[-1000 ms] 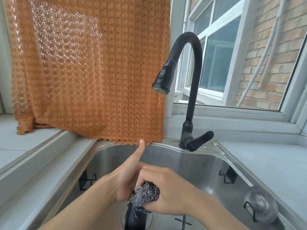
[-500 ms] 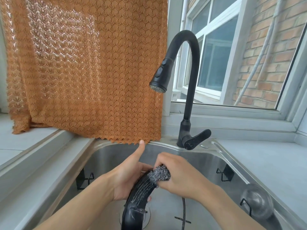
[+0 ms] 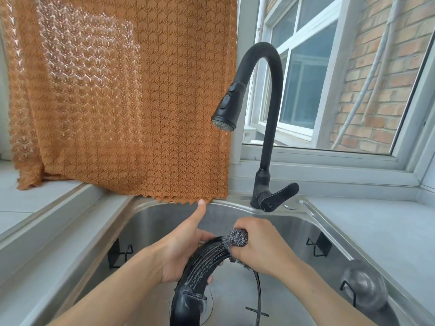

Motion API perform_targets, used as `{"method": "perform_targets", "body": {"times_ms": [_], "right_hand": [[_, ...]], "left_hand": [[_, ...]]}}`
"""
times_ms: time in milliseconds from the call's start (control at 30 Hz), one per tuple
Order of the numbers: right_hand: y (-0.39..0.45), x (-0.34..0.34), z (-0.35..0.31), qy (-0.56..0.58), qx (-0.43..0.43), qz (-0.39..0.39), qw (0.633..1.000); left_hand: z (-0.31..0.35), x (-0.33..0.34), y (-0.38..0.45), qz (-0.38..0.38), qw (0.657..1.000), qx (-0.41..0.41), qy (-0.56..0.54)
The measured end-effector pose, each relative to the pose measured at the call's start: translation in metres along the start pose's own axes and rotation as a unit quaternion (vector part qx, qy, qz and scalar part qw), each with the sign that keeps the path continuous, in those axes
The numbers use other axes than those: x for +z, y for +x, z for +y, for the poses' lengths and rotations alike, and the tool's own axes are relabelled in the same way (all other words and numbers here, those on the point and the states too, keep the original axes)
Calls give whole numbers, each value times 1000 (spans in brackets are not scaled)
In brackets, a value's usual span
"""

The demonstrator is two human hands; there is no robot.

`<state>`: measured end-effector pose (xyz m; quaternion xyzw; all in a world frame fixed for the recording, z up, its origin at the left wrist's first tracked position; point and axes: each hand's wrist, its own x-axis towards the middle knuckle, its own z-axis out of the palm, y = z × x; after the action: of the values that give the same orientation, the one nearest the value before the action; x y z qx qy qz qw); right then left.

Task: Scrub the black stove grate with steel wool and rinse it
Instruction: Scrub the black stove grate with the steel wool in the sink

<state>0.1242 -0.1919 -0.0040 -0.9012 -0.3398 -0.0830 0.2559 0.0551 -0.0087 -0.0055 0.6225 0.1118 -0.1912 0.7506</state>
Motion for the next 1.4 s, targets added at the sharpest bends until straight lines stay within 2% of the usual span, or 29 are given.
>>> {"method": "perform_targets", "body": {"times_ms": [267,533,700,800,900,1033,1100,1200,1300,1400], "right_hand": [[-11,11,-29,111,-210,-111,965],[-12,23,-31,26,-373,-101,922],[-12,25,-37,-5,-421,-111,900],[-11,26,-32,-13,-403,-104,909],[-6,19,-23,-47,-345,-78,934],[-2,4,-7,-46,-178,-38,982],[-2,2,-1,-57,-96,-23,993],[-1,7,0,-52,-19,5,998],[-1,11,-4,-78,7,26,997],[-2,12,-8,-65,-15,21,998]], "left_hand": [[-1,-13,11,5,1000,-8,23],[-2,-15,10,39,997,-9,60],[-3,-15,10,29,997,-12,74],[-3,-13,8,38,997,-10,70],[-1,-10,6,46,998,-10,40],[0,-8,4,58,998,-8,38],[0,-5,2,62,997,-10,42],[2,-1,-1,66,997,-13,44],[1,0,-1,70,996,-17,43],[2,1,-2,69,997,-16,38]]}}
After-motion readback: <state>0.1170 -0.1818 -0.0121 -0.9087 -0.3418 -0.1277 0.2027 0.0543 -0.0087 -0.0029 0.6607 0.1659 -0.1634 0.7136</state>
